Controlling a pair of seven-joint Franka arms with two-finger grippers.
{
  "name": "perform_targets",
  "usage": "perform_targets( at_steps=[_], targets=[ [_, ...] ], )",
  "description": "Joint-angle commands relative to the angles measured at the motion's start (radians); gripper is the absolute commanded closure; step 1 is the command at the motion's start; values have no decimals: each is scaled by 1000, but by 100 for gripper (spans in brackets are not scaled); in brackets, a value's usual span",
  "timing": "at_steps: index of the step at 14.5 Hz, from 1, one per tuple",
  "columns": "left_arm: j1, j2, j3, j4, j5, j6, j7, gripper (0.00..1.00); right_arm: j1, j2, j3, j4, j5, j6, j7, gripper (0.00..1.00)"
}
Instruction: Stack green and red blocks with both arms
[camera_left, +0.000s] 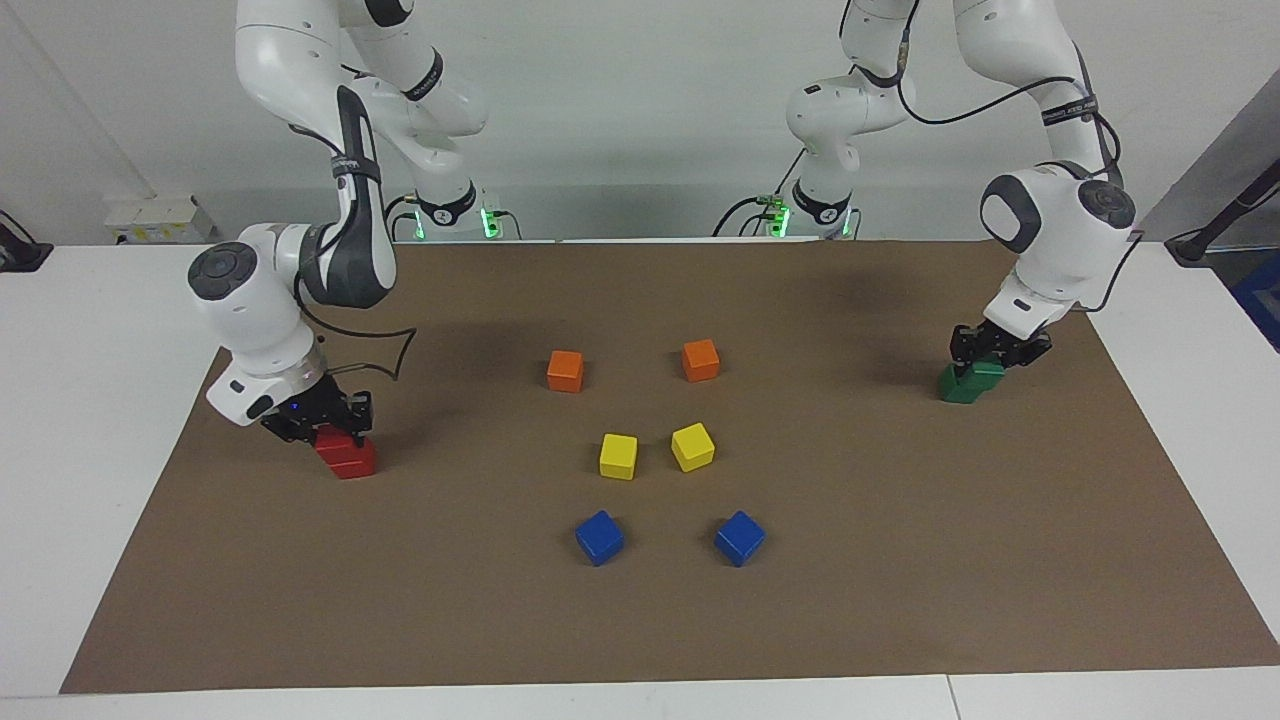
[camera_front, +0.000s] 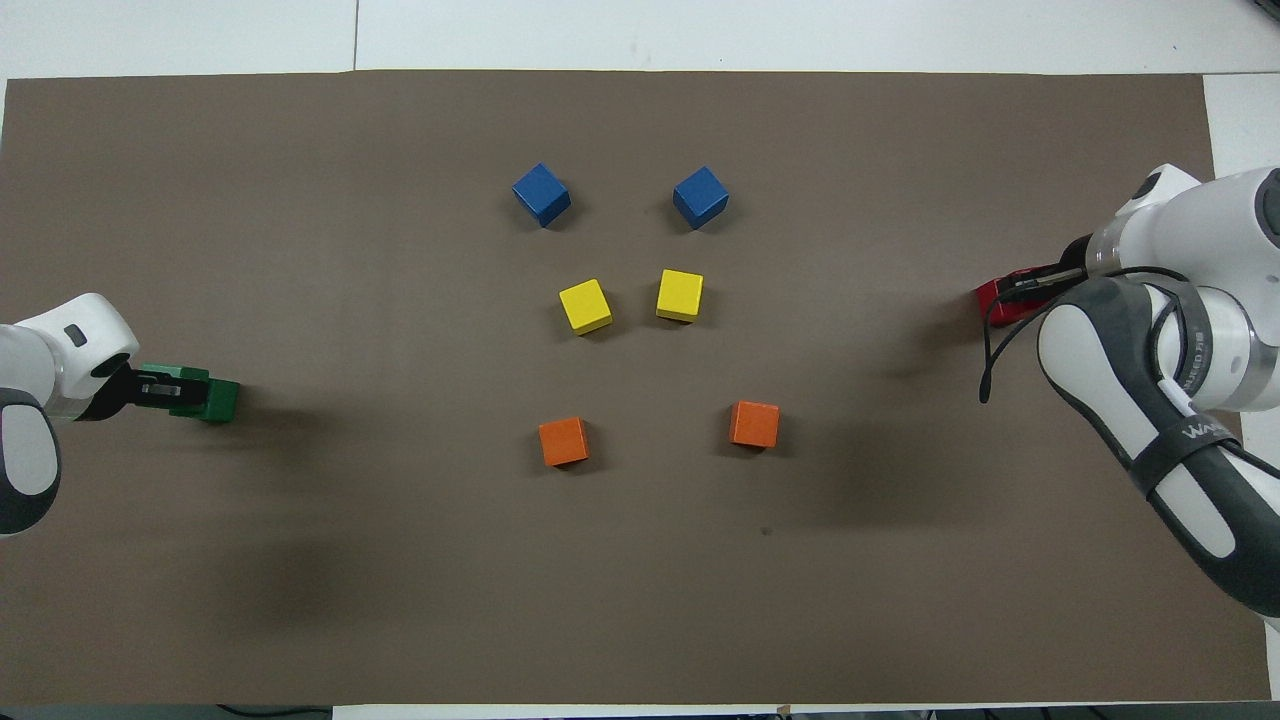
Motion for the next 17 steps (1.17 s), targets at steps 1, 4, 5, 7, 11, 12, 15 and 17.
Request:
perform_targets(
  at_steps=[1, 4, 5, 7, 11, 12, 15, 17],
  targets=[
    [-5, -23, 2, -31, 8, 22, -4, 100, -12, -12, 9, -21, 16, 23, 12, 100],
    [-5, -23, 2, -31, 8, 21, -2, 0, -12, -12, 7, -21, 16, 23, 12, 100],
    [-5, -23, 2, -29, 8, 21, -2, 0, -12, -12, 9, -21, 16, 23, 13, 100],
    [-5, -23, 2, -29, 8, 20, -2, 0, -12, -12, 7, -21, 16, 23, 16, 91],
    [-7, -17, -1, -2, 9, 0, -4, 0, -12, -12, 7, -21, 16, 23, 19, 37],
    [-16, -16, -1, 18, 9, -24, -4, 0, -12, -12, 9, -21, 16, 23, 19, 22],
    [-25, -7, 0, 113, 9, -107, -7, 0, -12, -12, 9, -20, 16, 23, 30, 0],
    [-26, -11, -1, 158, 8, -129, -8, 0, -12, -12, 7, -20, 16, 23, 30, 0]
  ],
)
